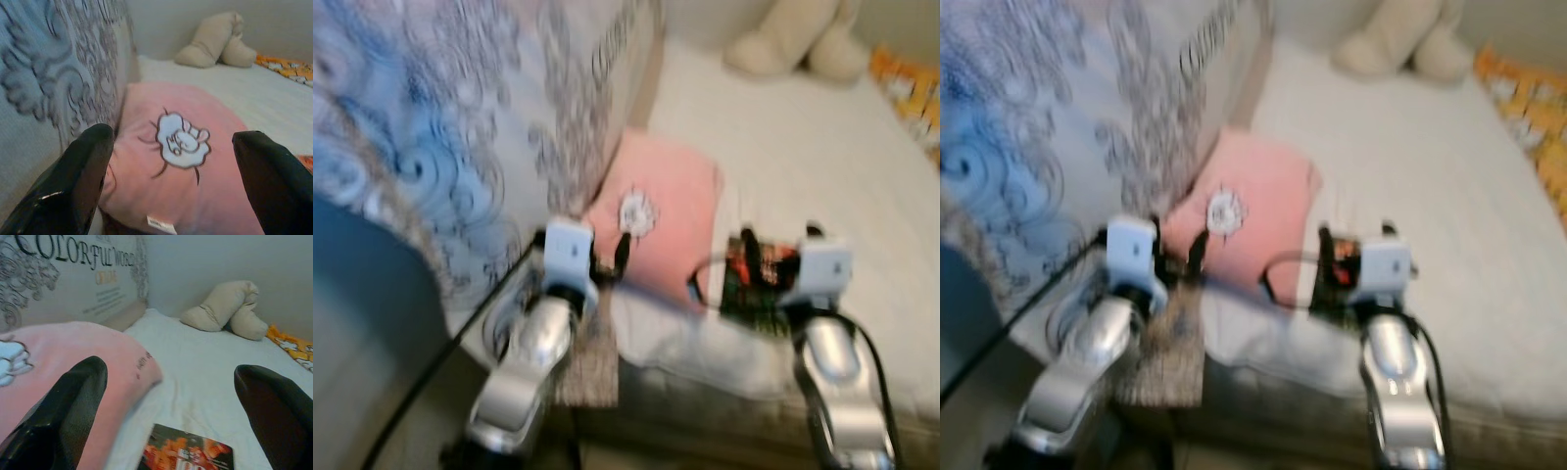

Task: Clean up the room

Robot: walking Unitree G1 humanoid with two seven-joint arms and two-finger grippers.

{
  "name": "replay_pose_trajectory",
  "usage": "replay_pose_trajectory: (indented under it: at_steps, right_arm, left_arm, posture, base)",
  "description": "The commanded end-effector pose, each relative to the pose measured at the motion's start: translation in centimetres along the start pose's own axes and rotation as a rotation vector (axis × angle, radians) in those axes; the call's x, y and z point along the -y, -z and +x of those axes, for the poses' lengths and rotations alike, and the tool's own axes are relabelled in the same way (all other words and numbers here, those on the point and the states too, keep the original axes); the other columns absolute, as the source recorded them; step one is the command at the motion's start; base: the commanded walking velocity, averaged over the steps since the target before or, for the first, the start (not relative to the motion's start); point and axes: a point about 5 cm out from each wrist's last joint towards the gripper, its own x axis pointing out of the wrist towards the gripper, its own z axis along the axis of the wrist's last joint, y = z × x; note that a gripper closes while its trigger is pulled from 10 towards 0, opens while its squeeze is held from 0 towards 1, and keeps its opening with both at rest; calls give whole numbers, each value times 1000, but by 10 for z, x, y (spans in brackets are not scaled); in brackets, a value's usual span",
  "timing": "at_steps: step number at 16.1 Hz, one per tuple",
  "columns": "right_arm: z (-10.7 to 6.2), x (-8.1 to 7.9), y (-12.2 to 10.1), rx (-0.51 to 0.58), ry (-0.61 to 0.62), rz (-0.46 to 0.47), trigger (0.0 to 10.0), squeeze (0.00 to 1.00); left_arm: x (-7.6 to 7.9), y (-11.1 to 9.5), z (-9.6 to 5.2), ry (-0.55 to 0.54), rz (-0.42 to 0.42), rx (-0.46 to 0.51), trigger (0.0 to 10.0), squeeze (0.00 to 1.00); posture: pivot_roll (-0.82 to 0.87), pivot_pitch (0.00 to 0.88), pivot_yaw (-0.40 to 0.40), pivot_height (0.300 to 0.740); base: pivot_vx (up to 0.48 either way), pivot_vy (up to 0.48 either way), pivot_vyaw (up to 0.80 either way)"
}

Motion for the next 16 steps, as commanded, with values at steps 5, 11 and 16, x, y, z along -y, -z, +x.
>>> replay_pose_trajectory:
  at_steps: [5, 11, 16]
  right_arm:
    - [-1, -14, 15, -41, -36, 8, 10000, 0]
    - [0, -14, 21, -50, -41, -1, 10000, 0]
    - [-21, 3, 21, -35, 64, 22, 10000, 0]
  left_arm:
    - [-18, 13, 15, -77, 93, -53, 10000, 0]
    - [-17, 13, 24, -58, 91, -31, 10000, 0]
    - [-30, 9, -3, -52, 157, 69, 10000, 0]
  posture:
    - [-34, 0, -41, 722]
    - [-47, 0, -28, 722]
    - [-44, 0, -29, 722]
  base:
    - [0, -288, 0]
    - [0, 0, 0]
    - [0, 0, 0]
